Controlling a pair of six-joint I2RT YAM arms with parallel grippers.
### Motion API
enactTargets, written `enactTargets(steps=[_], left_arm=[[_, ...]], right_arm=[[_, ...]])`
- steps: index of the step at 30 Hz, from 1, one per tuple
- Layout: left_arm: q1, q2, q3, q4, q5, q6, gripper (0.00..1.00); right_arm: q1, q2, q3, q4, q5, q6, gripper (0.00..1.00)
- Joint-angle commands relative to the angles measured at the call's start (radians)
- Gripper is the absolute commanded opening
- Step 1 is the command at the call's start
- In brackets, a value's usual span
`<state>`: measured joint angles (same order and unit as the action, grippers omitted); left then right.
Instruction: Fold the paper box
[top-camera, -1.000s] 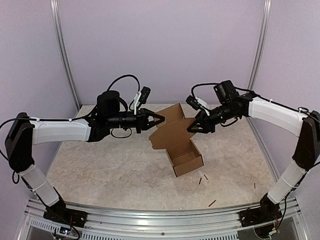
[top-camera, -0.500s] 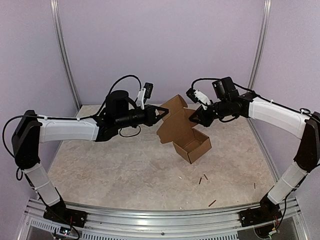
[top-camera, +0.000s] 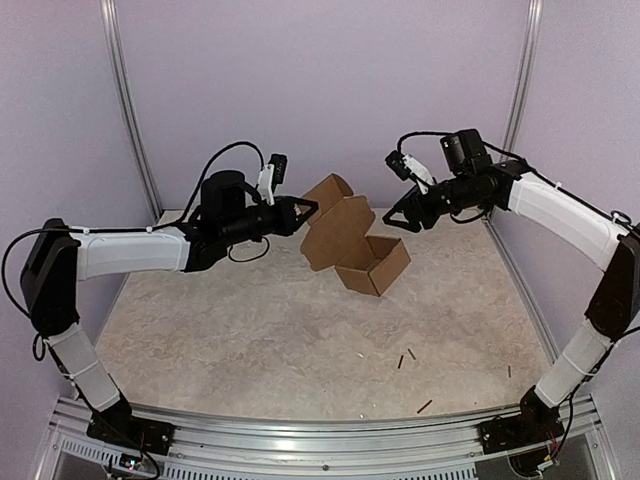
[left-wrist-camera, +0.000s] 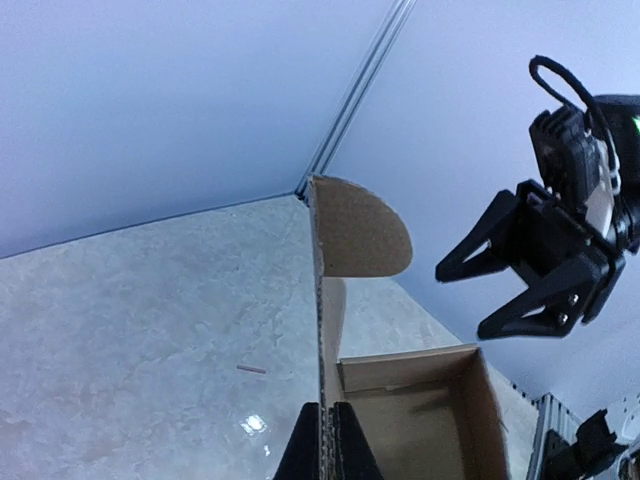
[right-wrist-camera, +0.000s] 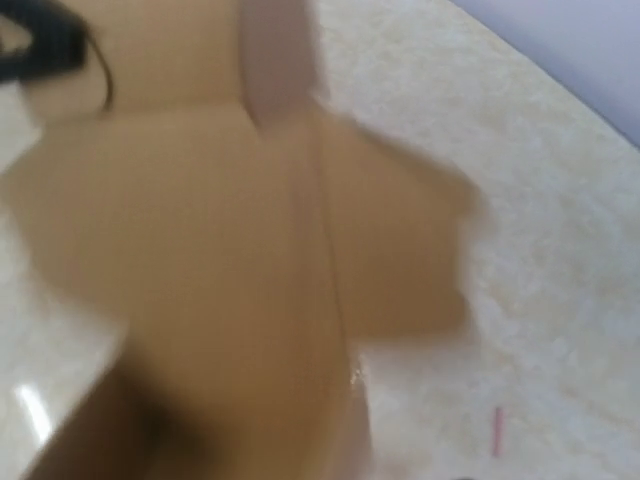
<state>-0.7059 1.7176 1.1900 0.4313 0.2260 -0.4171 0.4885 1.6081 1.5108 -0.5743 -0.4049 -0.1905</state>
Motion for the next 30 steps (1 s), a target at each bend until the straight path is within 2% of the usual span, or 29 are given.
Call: enactTargets(steps=[1,5,10,16,19,30], left_arm=[[0.073,-0.101,-0.071,-0.042,0.325,0.178,0.00],[0.095,-0.150,-0.099,-0.118,0.545,0.308,0.00],[0.090,-0.160,-0.025,-0.272,0.711,0.413,0.00],[0.076,-0.164,-0.002,-0.286,0.728,0.444,0.00],[0.071,-0.163,-0.001,-0.268,0.723,0.434,0.00],[0.069,-0.141,-0.002,-0.186,0.639,0.375,0.00]], right_arm=[[-0.108,-0.051,0.079,-0.255,-0.302,-0.194,0.59],[-0.132,-0.107,0.023,-0.256,-0.303,-0.259,0.67],[-0.132,-0.089,-0.044,-0.170,-0.253,-0.291,0.68],[-0.107,-0.016,-0.044,-0.159,-0.305,-0.299,0.65],[-0.058,-0.017,-0.060,-0.130,-0.273,-0.300,0.65],[0.033,-0.010,-0.049,-0.154,-0.378,-0.310,0.65]])
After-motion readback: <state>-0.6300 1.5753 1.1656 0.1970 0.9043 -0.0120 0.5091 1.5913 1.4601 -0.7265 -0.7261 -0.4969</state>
